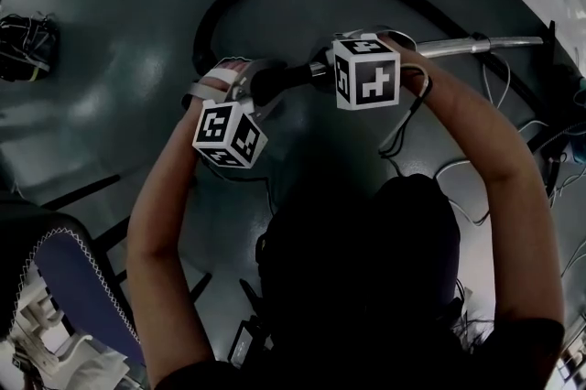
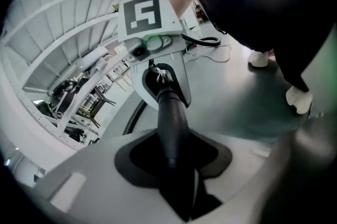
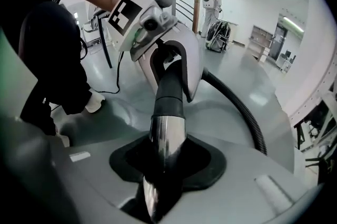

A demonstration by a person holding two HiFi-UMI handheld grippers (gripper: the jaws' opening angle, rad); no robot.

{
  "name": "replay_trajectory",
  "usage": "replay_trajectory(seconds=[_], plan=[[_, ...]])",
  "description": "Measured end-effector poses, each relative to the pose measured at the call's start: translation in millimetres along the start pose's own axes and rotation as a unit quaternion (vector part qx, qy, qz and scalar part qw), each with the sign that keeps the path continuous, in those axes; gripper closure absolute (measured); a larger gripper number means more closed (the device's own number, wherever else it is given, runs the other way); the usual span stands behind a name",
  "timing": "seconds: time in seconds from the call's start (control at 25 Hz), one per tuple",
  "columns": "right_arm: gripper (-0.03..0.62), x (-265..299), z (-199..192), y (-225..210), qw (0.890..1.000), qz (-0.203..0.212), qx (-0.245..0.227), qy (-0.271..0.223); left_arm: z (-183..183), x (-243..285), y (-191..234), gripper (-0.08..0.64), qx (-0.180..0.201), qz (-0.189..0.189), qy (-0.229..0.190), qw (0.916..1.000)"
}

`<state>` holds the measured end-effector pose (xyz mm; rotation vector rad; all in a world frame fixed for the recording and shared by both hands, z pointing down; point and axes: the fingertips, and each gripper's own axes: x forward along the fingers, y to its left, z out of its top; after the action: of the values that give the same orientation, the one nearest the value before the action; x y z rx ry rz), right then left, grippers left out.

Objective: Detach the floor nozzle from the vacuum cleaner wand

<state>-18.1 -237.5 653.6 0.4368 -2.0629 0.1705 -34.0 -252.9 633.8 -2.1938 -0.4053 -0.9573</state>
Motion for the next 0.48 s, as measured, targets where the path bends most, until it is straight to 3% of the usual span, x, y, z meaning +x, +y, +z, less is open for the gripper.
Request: replay_trajectory(seconds=[0.08, 0.16, 0.28, 0.36, 0.48], plan=[[0.457, -3.5, 0.3, 1.0, 1.000, 0.003, -0.002, -0.005, -7.7, -3.9, 3.0, 0.360, -0.005, 0.020, 0.005, 0.9998], [0.457, -7.0, -1.9, 2.9, 1.000, 0.005, -0.003, -0.008, -24.9, -4.9, 4.8, 0.302, -0.002, 0.019, 0.036, 0.9992], [0.457, -9.2, -2.7, 5.4, 1.000, 0.004, -0.005, -0.009, -38.2, -6.8, 3.4, 0.443, 0.059, 0.025, 0.072, 0.9954], [0.457, -9.4, -3.6, 4.8, 1.000, -0.003, -0.009, -0.002, -39.8, -5.7, 2.0, 0.459, 0.085, 0.031, 0.082, 0.9925], [0.457, -8.6, -5.5, 5.0, 1.000, -0.017, -0.013, 0.013, -27.8, 0.7, 1.1, 0.461, 0.080, 0.041, 0.082, 0.9926]])
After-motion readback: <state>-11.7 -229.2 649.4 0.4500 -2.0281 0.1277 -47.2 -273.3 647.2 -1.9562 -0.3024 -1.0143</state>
